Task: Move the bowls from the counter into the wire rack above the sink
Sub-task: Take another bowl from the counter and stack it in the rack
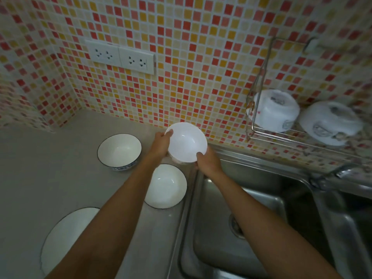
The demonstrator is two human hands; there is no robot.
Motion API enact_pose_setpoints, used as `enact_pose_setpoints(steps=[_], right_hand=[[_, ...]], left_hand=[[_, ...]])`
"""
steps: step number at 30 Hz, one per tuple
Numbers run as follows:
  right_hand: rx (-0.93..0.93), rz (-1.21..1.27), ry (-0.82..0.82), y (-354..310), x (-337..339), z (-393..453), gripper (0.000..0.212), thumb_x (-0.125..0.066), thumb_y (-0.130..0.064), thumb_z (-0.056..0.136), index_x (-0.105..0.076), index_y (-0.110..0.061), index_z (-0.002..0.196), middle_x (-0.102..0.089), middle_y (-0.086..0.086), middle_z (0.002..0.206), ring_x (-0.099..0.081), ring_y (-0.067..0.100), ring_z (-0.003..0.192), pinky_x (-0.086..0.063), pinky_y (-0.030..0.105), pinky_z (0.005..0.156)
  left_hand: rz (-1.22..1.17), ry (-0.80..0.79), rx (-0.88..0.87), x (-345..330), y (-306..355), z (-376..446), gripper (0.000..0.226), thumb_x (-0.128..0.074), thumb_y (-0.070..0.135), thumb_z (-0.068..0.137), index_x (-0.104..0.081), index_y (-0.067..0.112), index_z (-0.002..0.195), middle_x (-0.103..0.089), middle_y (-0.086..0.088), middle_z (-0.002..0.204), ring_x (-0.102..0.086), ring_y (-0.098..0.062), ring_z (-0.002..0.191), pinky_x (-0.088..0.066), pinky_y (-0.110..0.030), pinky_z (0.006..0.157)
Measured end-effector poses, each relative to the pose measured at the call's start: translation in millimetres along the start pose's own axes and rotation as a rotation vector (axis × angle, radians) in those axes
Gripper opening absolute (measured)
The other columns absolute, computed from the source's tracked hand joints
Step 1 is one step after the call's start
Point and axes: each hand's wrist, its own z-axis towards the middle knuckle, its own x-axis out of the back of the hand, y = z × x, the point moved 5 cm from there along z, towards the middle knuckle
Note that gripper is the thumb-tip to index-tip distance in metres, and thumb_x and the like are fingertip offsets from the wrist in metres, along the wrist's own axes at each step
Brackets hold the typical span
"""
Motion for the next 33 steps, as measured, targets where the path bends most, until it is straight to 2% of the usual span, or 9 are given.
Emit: enact_pose_setpoints(steps=[5,9,12,14,16,19,26,29,33], right_hand=[[0.144,0.092,0.008,-9,49,-60,0.035,-0.049,-0.025,0.094,-0.053,-0.015,0.127,-0.066,0.003,0.101,-0.066,0.020,0.083,-0.060,0.040,0.074],[0.247,0.138,0.067,-10,105,-103,0.024,-0.050,-0.030,0.097,-0.066,-0.013,0.101,-0.068,-0.001,0.078,-0.066,0.013,0.069,-0.057,0.030,0.070],[0.285,0.078,0.158,1,149,-119,0.021,-0.053,-0.026,0.096,-0.068,-0.014,0.088,-0.068,0.001,0.075,-0.066,0.012,0.070,-0.053,0.025,0.067],[0.307,0.058,0.229,9,178,-126,0.017,-0.053,-0.023,0.096,-0.069,-0.017,0.091,-0.068,-0.003,0.077,-0.065,0.009,0.072,-0.050,0.022,0.067],[0.350,0.045,0.319,13,208,-133,0.015,-0.054,-0.021,0.095,-0.069,-0.018,0.093,-0.068,-0.005,0.078,-0.065,0.010,0.073,-0.051,0.021,0.067],[0.442,0.028,0.487,18,253,-142,0.015,-0.055,-0.017,0.094,-0.070,-0.020,0.093,-0.065,-0.011,0.077,-0.060,-0.001,0.071,-0.043,0.008,0.062],[0.486,-0.228,0.747,47,318,-131,0.024,-0.052,-0.015,0.096,-0.068,-0.007,0.112,-0.071,0.009,0.102,-0.063,0.019,0.087,-0.049,0.025,0.076],[0.522,-0.360,0.763,63,325,-121,0.028,-0.051,-0.011,0.095,-0.065,-0.004,0.119,-0.069,0.014,0.110,-0.064,0.028,0.100,-0.053,0.036,0.088],[0.587,-0.649,0.824,77,322,-116,0.030,-0.070,-0.005,0.083,-0.068,0.002,0.111,-0.070,0.016,0.112,-0.062,0.033,0.114,-0.040,0.043,0.099]], left_hand=[[-0.318,-0.242,-0.092,-19,15,-67,0.046,-0.040,0.051,0.094,-0.047,0.021,0.128,-0.056,-0.009,0.124,-0.059,-0.024,0.098,-0.058,-0.038,0.075],[-0.441,-0.212,-0.129,-26,26,-113,0.039,-0.043,0.059,0.090,-0.059,0.030,0.110,-0.066,-0.003,0.109,-0.066,-0.026,0.095,-0.055,-0.044,0.084],[-0.549,-0.249,-0.178,-39,38,-141,0.031,-0.038,0.051,0.094,-0.060,0.031,0.103,-0.070,0.001,0.097,-0.072,-0.017,0.075,-0.060,-0.032,0.063],[-0.600,-0.327,-0.185,-53,47,-157,0.036,-0.038,0.052,0.094,-0.057,0.031,0.116,-0.066,-0.001,0.112,-0.070,-0.021,0.082,-0.060,-0.031,0.063],[-0.564,-0.268,-0.207,-67,57,-167,0.039,-0.039,0.055,0.093,-0.054,0.031,0.120,-0.060,-0.002,0.124,-0.065,-0.022,0.091,-0.061,-0.029,0.064],[-0.506,-0.157,-0.315,-91,79,-186,0.026,-0.041,0.053,0.093,-0.052,0.040,0.113,-0.064,0.006,0.110,-0.065,-0.021,0.093,-0.060,-0.032,0.071],[-0.282,-0.115,-0.526,-157,135,-206,0.030,-0.030,0.049,0.098,-0.059,0.039,0.099,-0.064,0.002,0.107,-0.062,-0.027,0.103,-0.053,-0.045,0.089],[-0.209,-0.148,-0.590,-186,145,-204,0.038,-0.030,0.058,0.094,-0.057,0.039,0.112,-0.062,-0.001,0.119,-0.063,-0.026,0.103,-0.056,-0.041,0.085],[-0.121,-0.080,-0.577,-218,151,-194,0.052,-0.035,0.067,0.087,-0.044,0.033,0.127,-0.051,0.002,0.125,-0.056,-0.020,0.105,-0.053,-0.030,0.072]])
